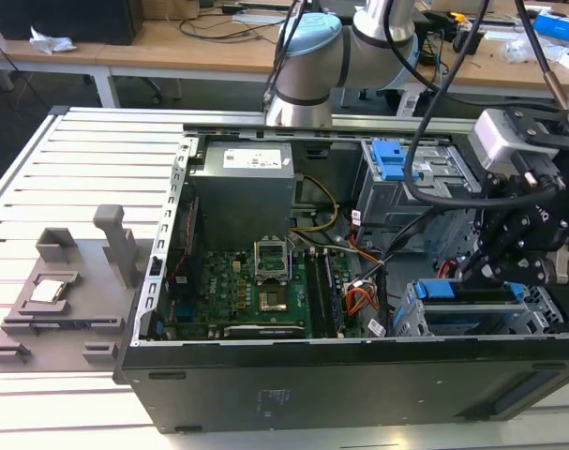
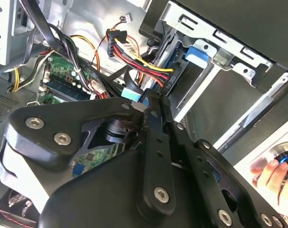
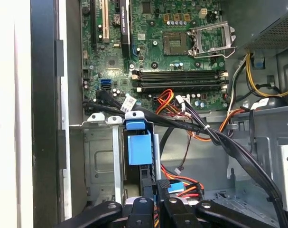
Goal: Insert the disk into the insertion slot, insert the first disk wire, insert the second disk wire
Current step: 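Insert the second disk wire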
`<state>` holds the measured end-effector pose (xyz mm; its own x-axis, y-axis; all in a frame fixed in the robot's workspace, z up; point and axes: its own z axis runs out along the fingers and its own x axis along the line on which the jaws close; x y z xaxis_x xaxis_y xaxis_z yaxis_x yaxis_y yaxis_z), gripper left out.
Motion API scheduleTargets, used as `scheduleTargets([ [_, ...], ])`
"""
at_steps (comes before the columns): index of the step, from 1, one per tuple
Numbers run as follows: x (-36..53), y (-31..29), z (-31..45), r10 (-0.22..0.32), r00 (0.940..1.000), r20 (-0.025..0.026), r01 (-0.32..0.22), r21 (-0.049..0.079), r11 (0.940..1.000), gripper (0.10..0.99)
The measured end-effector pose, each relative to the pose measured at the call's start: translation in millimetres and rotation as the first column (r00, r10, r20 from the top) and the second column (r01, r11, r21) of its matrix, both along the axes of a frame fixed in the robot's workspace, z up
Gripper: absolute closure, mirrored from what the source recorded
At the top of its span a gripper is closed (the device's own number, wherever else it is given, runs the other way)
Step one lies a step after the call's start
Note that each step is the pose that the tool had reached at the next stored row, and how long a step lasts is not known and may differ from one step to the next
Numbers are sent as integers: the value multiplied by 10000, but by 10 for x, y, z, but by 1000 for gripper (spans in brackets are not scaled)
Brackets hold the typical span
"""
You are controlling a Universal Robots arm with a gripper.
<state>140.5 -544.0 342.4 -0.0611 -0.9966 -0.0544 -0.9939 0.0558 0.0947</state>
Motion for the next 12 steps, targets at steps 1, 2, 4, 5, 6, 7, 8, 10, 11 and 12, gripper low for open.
scheduleTargets([
  [1, 5, -3, -2, 4, 10000, -6, -4, 2, 10000, 933],
  [2, 9, -4, -3, 6, 10000, -10, -6, 3, 10000, 933],
  [4, 29, -7, -7, 15, 10000, -30, -15, 1, 10000, 933],
  [5, 43, -7, -10, 20, 10000, -42, -20, 0, 10000, 933],
  [6, 51, -7, -12, 23, 10000, -49, -23, 0, 10000, 933],
  [7, 56, -8, -14, 25, 10000, -54, -25, -1, 10000, 933],
  [8, 61, -8, -16, 27, 10000, -60, -27, 1, 10000, 933],
  [10, 65, -13, -25, 29, 10000, -67, -29, -4, 10000, 933],
  [11, 65, -17, -31, 31, 10000, -68, -31, -8, 10000, 933],
  [12, 65, -19, -39, 31, 10000, -69, -31, -8, 10000, 933],
])
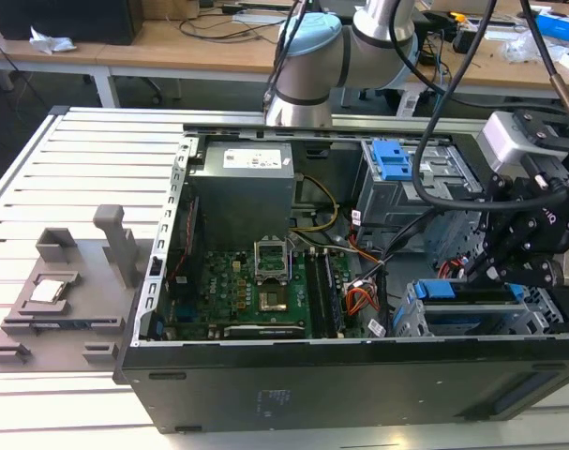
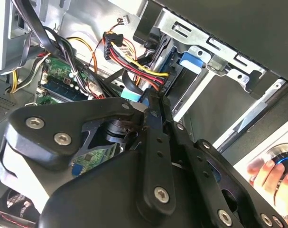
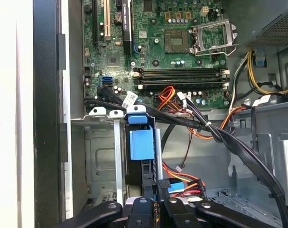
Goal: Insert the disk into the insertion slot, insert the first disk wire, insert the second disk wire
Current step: 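Insert the second disk wire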
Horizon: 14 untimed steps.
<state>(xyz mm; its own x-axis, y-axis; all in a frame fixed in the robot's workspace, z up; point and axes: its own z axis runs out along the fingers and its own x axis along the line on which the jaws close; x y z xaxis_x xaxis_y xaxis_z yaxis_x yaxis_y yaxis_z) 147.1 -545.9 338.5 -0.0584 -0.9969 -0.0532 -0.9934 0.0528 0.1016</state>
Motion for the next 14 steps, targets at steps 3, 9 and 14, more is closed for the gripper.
scheduleTargets([
  [3, 0, -6, -36, 0, 10000, -4, 0, 2, 10000, 933],
  [9, 0, -8, -41, 0, 10000, -3, 0, 4, 10000, 922],
  [14, 0, -8, 105, 0, 10000, -3, 0, 0, 10000, 859],
])
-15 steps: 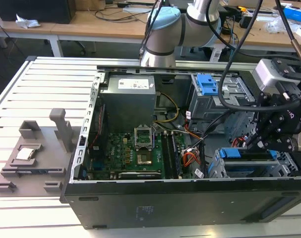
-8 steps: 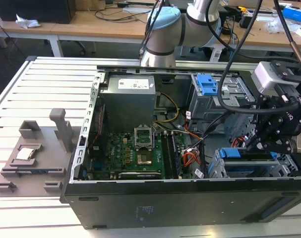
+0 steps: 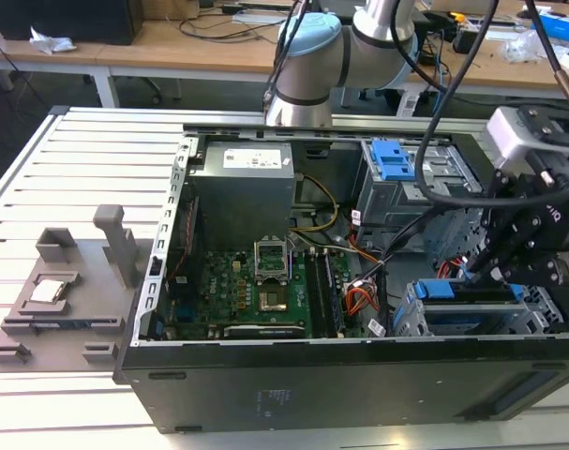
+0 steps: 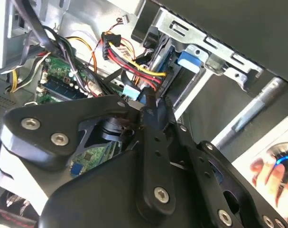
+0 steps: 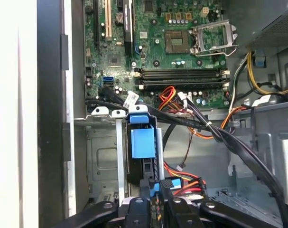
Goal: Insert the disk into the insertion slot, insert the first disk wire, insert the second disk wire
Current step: 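Insert the second disk wire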
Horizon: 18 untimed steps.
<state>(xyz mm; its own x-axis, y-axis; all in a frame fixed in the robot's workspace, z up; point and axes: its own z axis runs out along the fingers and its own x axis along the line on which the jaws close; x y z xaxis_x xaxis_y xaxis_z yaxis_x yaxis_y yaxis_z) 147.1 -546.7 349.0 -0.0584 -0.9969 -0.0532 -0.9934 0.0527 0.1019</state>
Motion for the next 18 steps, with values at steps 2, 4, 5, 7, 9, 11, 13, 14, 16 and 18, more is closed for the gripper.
scheduleTargets([
  [2, -1, 11, 47, 0, 10000, 0, 0, -38, 10000, 859],
  [4, -12, 64, 64, -2, 10000, 1, 2, -124, 9999, 875],
  [5, -29, 67, 53, 2, 10000, 0, -2, -123, 9999, 980],
  [7, -46, 68, 12, 65, 10000, -1, -65, -125, 9999, 980],
  [9, -61, 78, -12, 160, 9999, 0, -160, -134, 9998, 980],
  [11, -67, 85, -19, 257, 9997, -1, -257, -145, 9996, 980],
  [13, -69, 84, -22, 472, 9989, -5, -472, -246, 9986, 980],
  [14, -69, 84, -27, 569, 9984, -7, -569, -283, 9980, 980],
  [16, -69, 84, -61, 788, 9969, -18, -788, -314, 9964, 980],
  [18, -69, 86, -95, 809, 9967, -23, -809, -321, 9962, 980],
])
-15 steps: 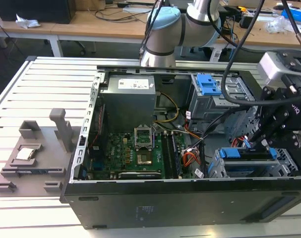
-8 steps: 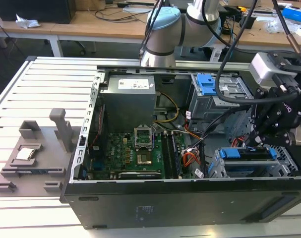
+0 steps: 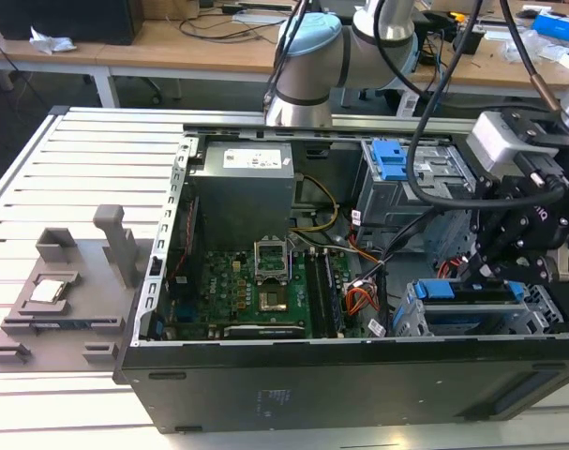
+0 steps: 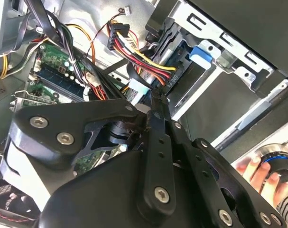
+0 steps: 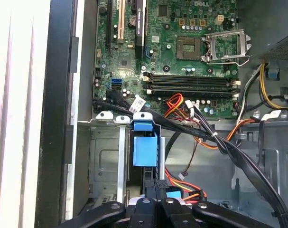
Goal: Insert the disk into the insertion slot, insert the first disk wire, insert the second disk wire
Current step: 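Insert the second disk wire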
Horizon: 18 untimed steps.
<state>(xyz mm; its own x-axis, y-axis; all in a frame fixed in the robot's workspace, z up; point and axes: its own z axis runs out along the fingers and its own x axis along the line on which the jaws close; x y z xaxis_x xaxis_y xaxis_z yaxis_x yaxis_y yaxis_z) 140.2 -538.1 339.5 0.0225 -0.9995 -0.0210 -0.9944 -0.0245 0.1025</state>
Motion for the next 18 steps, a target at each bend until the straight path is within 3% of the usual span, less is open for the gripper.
scheduleTargets([
  [7, 1, 1, 12, 2, 10000, 0, -2, 14, 10000, 980],
  [10, 1, 4, 265, 2, 10000, -1, -2, -17, 10000, 980],
  [13, 1, 4, 392, 3, 10000, -1, -3, -16, 10000, 980],
  [18, 1, 4, 419, 2, 10000, -1, -3, -17, 10000, 980],
])
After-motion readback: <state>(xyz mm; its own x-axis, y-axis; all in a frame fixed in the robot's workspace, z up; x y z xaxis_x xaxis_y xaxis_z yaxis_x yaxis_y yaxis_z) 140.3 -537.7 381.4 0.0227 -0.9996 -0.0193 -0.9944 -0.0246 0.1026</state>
